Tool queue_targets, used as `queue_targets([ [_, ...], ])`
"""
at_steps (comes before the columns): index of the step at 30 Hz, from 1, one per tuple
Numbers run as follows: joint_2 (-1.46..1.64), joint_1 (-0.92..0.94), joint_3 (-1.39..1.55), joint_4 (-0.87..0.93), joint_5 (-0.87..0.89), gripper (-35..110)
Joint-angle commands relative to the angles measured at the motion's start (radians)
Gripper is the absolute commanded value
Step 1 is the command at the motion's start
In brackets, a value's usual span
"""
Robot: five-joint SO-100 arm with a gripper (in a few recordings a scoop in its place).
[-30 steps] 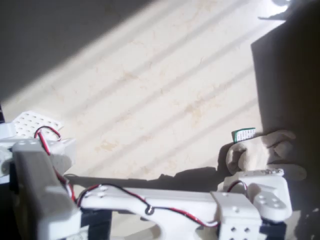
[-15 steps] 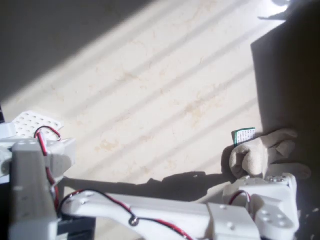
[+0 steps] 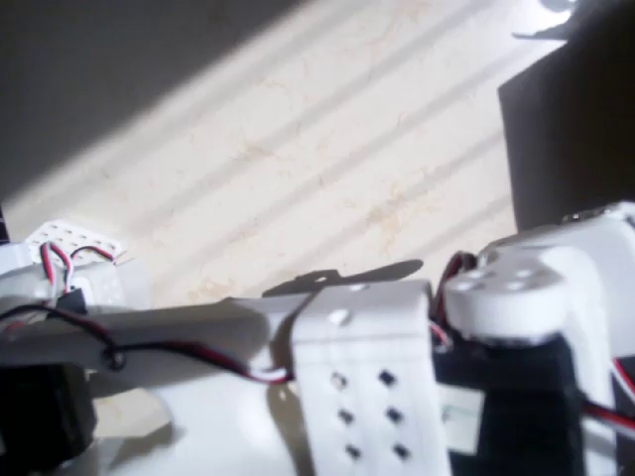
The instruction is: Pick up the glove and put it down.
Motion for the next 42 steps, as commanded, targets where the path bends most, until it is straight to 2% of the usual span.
queue_targets([
  [1, 0.032, -0.084, -0.017, -0.015, 0.055, 24],
  [10, -0.17, -0.087, -0.017, -0.215, 0.057, 24],
  [17, -0.288, -0.083, -0.017, -0.227, 0.057, 23],
  [25, -0.339, -0.084, -0.015, -0.295, 0.057, -1],
  [42, -0.328, -0.084, -0.006, -0.299, 0.052, 1],
])
